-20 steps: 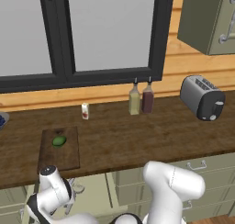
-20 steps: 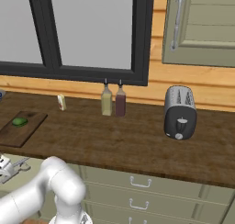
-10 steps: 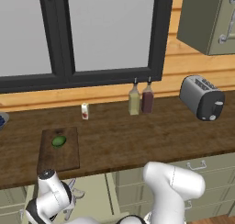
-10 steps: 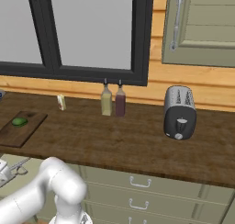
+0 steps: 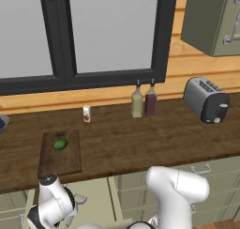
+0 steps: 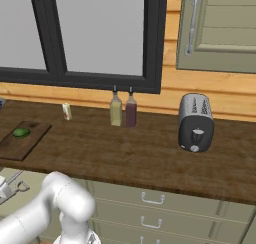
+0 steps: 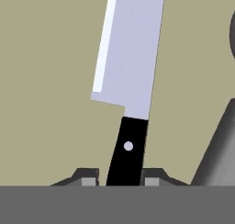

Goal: Place the appropriate cutting tool for cutting the avocado skin on the cutting board.

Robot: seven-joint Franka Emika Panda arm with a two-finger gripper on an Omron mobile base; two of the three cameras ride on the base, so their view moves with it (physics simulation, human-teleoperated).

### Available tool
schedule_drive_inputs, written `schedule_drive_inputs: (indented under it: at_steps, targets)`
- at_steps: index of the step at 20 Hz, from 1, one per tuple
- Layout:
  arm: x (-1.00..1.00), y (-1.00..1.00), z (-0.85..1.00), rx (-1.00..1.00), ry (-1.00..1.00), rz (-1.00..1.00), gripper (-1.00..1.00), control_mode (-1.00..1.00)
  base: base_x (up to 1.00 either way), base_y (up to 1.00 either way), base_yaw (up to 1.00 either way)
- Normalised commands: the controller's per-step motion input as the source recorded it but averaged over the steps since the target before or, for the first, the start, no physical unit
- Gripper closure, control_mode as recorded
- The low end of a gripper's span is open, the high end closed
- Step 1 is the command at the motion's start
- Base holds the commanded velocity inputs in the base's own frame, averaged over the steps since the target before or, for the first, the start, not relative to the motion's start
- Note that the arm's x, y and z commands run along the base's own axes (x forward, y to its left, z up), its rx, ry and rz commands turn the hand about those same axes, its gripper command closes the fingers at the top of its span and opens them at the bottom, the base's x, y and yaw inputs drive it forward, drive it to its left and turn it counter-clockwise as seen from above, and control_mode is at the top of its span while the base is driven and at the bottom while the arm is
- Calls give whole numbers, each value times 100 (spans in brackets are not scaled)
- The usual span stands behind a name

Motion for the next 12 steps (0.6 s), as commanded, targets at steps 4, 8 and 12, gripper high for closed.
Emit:
schedule_drive_inputs:
  at_steps: [4, 8, 12]
  targets:
    - [-31, 0, 50, 0, 0, -5, 100, -100, 0, 0, 0]
    - [-28, 0, 73, 0, 0, -8, 100, -100, 0, 0, 0]
    - [-65, 0, 60, 0, 0, -15, 100, -100, 0, 0, 0]
